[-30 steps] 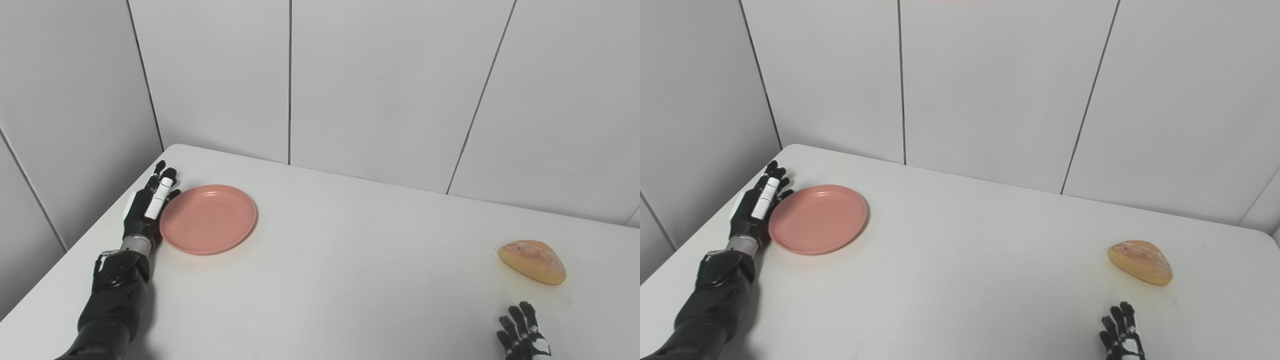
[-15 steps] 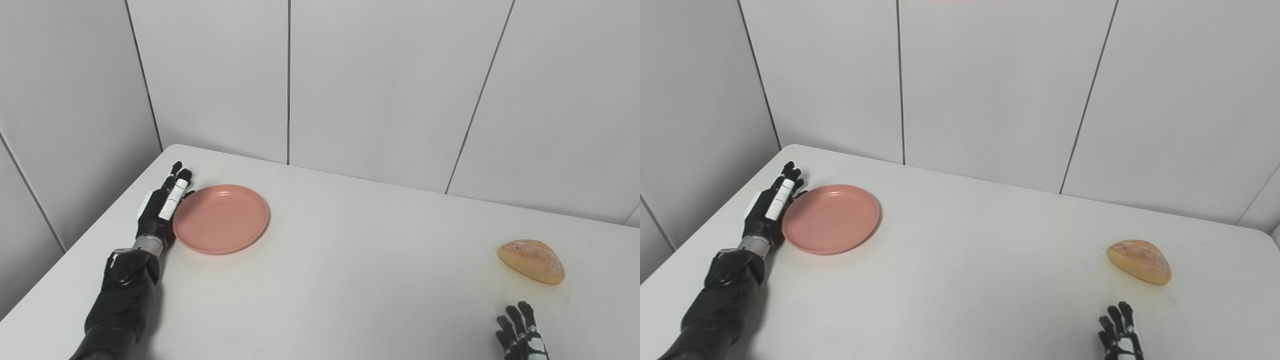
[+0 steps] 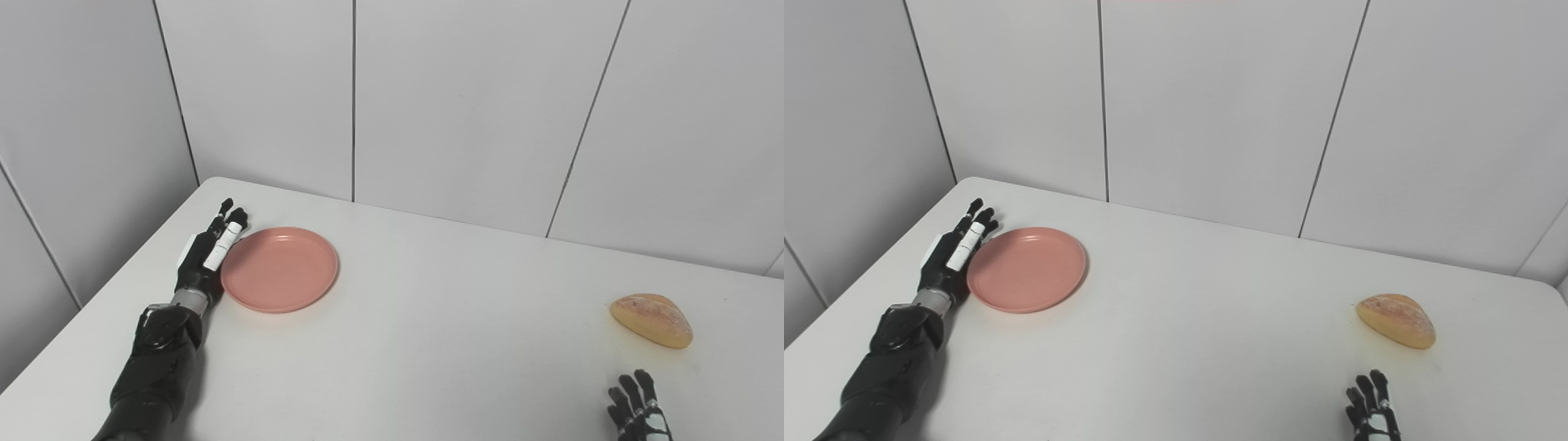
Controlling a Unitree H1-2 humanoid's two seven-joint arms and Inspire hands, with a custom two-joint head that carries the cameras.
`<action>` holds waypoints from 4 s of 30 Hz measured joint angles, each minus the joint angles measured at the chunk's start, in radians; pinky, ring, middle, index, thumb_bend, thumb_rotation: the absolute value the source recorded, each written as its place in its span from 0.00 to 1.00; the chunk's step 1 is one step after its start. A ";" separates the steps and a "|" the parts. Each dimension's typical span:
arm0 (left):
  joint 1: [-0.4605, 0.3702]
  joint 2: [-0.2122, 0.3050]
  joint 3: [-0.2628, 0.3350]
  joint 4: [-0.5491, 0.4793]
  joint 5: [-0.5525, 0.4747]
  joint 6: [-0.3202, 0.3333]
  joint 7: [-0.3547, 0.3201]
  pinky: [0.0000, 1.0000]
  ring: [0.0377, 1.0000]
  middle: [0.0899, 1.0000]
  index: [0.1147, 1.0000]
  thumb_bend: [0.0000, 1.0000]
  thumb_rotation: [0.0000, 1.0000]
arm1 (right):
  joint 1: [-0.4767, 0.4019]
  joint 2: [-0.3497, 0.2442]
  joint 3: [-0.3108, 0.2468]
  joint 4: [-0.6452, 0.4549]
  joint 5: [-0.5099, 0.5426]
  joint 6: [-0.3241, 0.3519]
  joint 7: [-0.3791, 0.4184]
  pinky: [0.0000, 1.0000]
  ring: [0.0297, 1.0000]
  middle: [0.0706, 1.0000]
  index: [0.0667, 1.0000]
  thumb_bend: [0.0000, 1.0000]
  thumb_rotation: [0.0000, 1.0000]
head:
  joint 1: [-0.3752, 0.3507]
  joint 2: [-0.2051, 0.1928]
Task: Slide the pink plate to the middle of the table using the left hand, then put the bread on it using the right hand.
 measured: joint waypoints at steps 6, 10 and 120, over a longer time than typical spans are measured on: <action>0.022 -0.065 -0.011 -0.099 0.010 0.064 0.019 0.85 0.92 0.95 0.94 0.99 0.65 | 0.002 0.006 0.008 -0.008 -0.001 0.007 -0.009 1.00 0.95 0.95 0.97 0.84 0.88 | -0.018 0.011; 0.029 -0.081 -0.022 -0.144 0.024 0.105 0.022 0.80 0.91 0.94 0.96 0.97 0.68 | 0.003 0.012 0.013 -0.014 -0.006 0.013 -0.020 0.99 0.94 0.94 0.96 0.83 0.87 | -0.032 0.018; 0.122 -0.373 -0.113 -0.378 0.082 0.204 0.082 0.85 0.93 0.95 0.95 0.85 0.68 | -0.037 0.122 0.134 0.004 -0.405 0.004 -0.194 0.64 0.69 0.75 0.85 0.83 0.78 | -0.451 0.071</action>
